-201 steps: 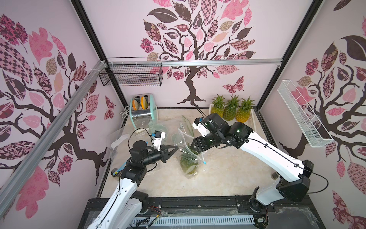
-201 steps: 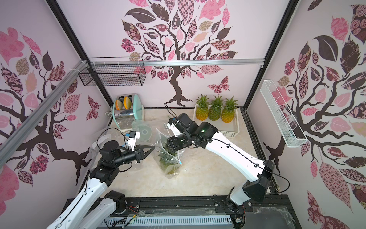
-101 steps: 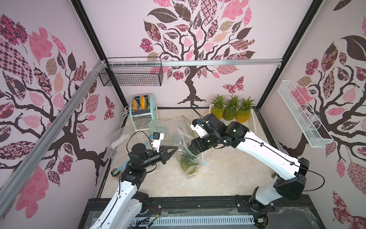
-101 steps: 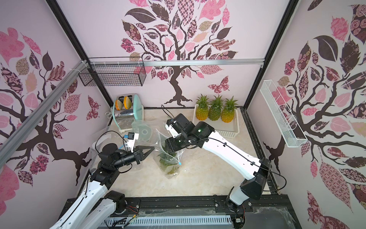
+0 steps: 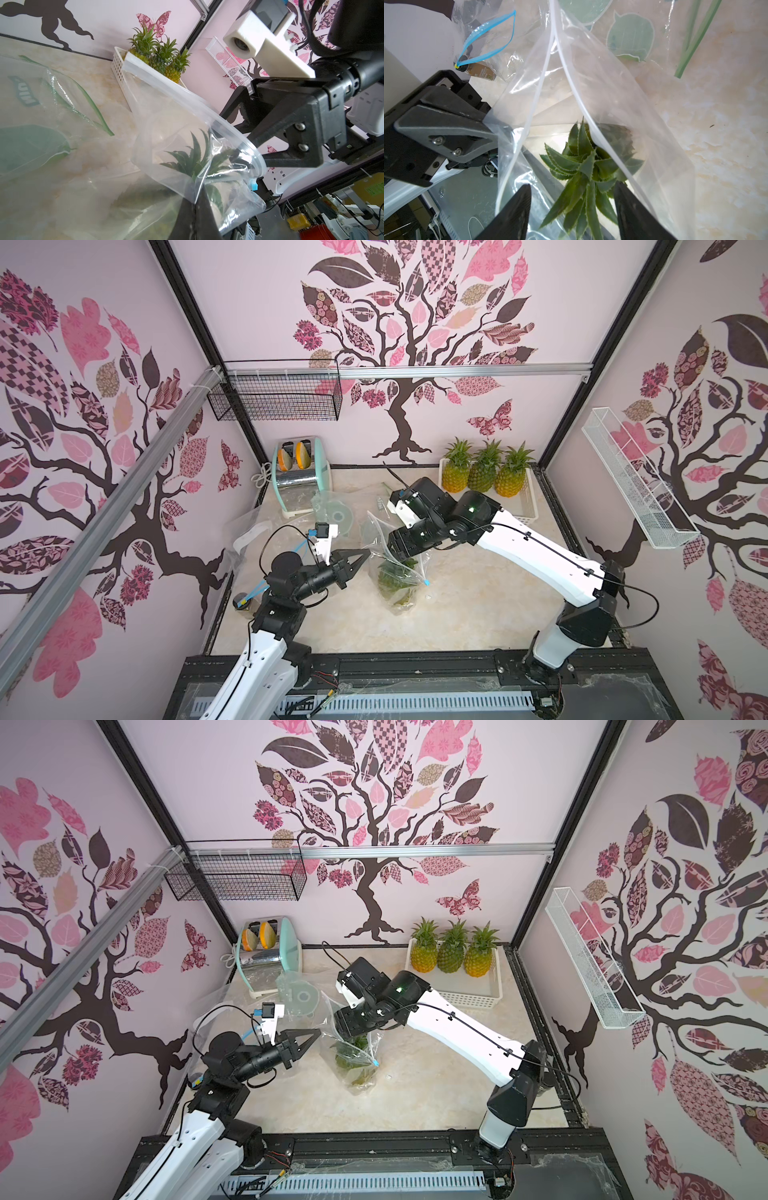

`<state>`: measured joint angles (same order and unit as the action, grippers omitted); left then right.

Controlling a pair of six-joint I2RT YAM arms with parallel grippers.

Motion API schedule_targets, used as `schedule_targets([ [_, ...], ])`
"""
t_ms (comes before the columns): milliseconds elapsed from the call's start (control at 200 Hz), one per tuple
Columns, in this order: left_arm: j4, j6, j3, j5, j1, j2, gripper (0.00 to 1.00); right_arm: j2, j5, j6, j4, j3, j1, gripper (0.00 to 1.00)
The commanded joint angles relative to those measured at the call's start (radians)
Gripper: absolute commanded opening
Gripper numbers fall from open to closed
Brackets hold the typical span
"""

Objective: Open the zip-top bag and take out the pineapple
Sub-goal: Pick up the pineapple at the center of the board.

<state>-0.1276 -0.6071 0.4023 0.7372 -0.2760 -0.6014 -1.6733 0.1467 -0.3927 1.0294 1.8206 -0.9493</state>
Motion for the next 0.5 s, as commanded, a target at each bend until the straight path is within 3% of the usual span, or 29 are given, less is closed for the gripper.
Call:
schedule_targets([
  [0, -0.077, -0.021, -0.011, -0.01, -0.007, 0.029, 0.0, -0.013, -0.021, -0.018, 0.058, 0.047, -0.016, 0.66],
  [255, -0.082, -0.046, -0.033, -0.026, -0.01, 0.068, 0.0, -0.049, -0.079, -0.032, 0.11, 0.02, -0.026, 0.7],
  [490, -0.081, -0.075, -0.058, -0.045, -0.012, 0.091, 0.0, -0.045, -0.062, -0.046, 0.006, -0.094, -0.026, 0.72],
])
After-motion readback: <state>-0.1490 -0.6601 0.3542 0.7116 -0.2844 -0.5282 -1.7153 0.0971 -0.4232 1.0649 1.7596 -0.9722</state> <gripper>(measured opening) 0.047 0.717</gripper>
